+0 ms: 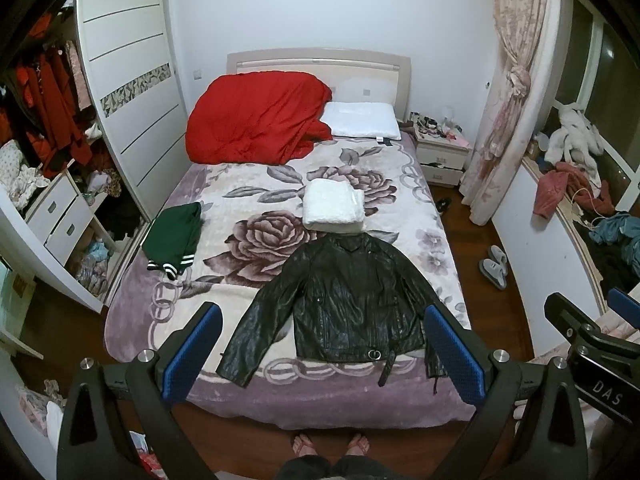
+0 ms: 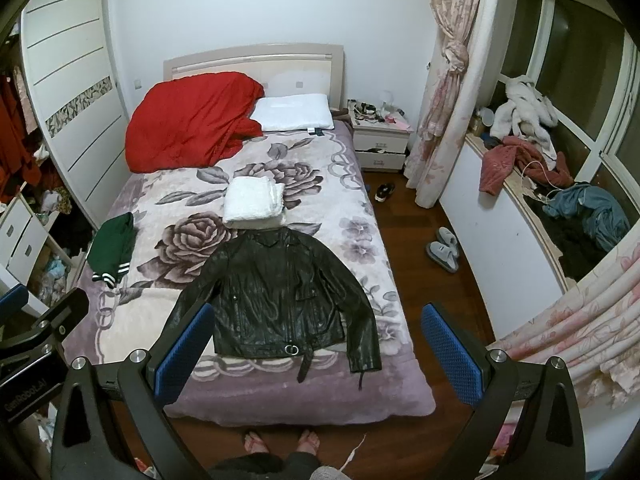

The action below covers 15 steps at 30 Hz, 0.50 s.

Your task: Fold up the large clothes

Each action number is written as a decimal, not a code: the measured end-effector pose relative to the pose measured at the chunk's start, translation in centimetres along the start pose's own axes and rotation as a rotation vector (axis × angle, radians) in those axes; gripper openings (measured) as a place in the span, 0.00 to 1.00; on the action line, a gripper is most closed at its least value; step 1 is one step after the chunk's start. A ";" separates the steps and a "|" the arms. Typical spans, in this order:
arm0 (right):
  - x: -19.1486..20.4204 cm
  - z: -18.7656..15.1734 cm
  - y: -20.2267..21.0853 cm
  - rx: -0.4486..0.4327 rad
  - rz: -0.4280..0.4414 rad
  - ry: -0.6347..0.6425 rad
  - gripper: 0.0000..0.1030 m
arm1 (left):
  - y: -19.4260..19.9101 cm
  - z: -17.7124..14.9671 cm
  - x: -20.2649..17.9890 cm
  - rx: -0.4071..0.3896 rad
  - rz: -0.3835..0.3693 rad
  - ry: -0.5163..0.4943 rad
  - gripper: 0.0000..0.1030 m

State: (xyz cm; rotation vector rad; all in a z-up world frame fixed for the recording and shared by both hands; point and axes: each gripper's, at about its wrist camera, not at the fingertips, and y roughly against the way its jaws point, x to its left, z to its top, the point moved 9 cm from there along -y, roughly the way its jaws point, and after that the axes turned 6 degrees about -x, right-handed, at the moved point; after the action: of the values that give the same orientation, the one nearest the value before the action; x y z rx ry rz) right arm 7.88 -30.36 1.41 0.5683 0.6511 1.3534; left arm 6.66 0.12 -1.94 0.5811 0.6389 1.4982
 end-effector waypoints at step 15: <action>0.0 0.1 0.2 -0.006 0.003 -0.003 1.00 | 0.0 0.2 -0.1 -0.005 -0.002 -0.002 1.00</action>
State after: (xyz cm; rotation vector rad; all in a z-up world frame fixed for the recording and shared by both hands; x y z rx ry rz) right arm 7.82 -30.35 1.61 0.5667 0.6445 1.3567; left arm 6.76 -0.01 -1.80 0.5776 0.6336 1.4974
